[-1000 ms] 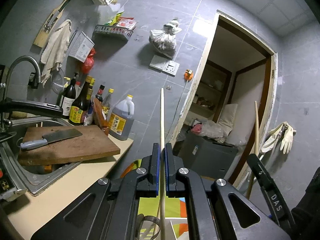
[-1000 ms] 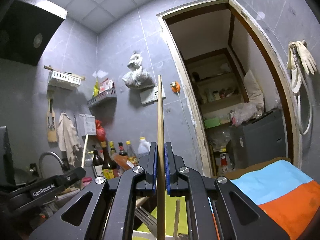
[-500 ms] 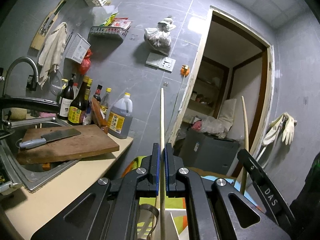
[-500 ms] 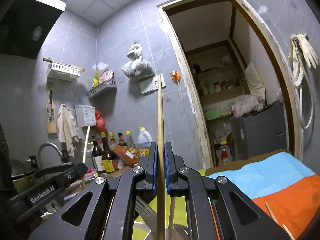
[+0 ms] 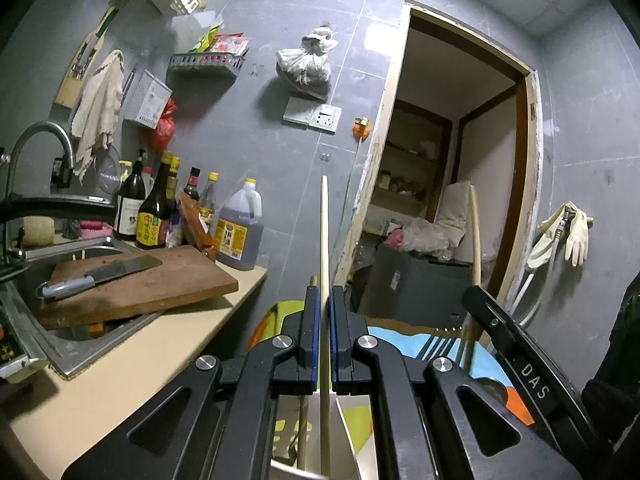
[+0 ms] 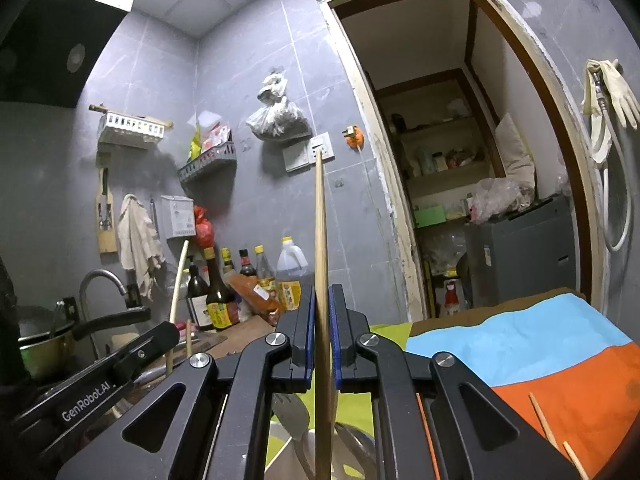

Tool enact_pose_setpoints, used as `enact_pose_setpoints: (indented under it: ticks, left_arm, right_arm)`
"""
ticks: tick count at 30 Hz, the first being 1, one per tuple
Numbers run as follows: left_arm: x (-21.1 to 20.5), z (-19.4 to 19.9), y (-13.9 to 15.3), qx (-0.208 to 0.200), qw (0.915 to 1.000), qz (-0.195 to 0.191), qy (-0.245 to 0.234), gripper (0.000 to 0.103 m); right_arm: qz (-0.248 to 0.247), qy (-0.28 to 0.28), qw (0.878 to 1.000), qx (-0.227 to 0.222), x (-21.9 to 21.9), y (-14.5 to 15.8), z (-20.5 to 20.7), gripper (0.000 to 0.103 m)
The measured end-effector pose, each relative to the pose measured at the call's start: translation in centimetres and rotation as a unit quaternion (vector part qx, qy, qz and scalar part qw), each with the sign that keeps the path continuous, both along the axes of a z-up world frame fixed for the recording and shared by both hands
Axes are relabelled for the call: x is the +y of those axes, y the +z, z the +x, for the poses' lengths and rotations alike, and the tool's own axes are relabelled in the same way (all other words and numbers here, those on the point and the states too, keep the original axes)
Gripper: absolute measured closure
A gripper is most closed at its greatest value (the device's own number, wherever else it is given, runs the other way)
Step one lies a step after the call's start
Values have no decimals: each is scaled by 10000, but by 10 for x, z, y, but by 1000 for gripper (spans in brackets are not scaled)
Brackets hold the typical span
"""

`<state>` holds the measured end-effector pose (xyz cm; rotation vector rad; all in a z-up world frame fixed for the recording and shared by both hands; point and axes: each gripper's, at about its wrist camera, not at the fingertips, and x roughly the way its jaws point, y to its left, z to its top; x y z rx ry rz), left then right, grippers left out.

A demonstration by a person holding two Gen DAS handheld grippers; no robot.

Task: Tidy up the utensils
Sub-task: 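Open both tools to drop the chopsticks into the caddy, then move both tools back toward the last two chopsticks on the cloth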

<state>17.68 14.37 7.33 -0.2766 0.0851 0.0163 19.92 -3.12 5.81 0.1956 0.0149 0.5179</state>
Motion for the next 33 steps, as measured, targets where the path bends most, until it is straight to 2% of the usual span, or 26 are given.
enact_pose_setpoints:
  ticks: [9,13,15,18,23,27,29,31,33]
  left_arm:
    - [10,-5,-2,199,9982,-343,-440,98]
    - [8,-13,5,146,9978,-394,-504,83]
    - [4,-16,11,103,9978,-371,-541,81]
    - [-5,-21,20,59,9983,-237,-531,71]
    - [-23,-25,32,30,9979,-137,-637,60]
    - [-39,-27,36,43,9975,-66,-702,48]
    - [-48,-27,37,90,9972,4,-737,43]
    - [-59,-26,36,168,9968,80,-775,31]
    - [-70,-25,34,244,9957,126,-882,23]
  right_arm:
    - [-121,171,9998,49,-7,4,-12,96]
    - [-131,196,9997,17,-15,10,-18,79]
    - [-159,176,9997,-21,-22,15,-21,79]
    - [-213,106,9996,-124,-34,23,-27,75]
    - [-179,-39,9994,-301,-63,34,-40,56]
    - [-296,-197,9986,-380,-86,41,-48,50]
    - [-349,-267,9984,-367,-98,43,-52,41]
    - [-424,-317,9980,-337,-108,43,-55,34]
    - [-534,-369,9974,-318,-117,42,-57,31]
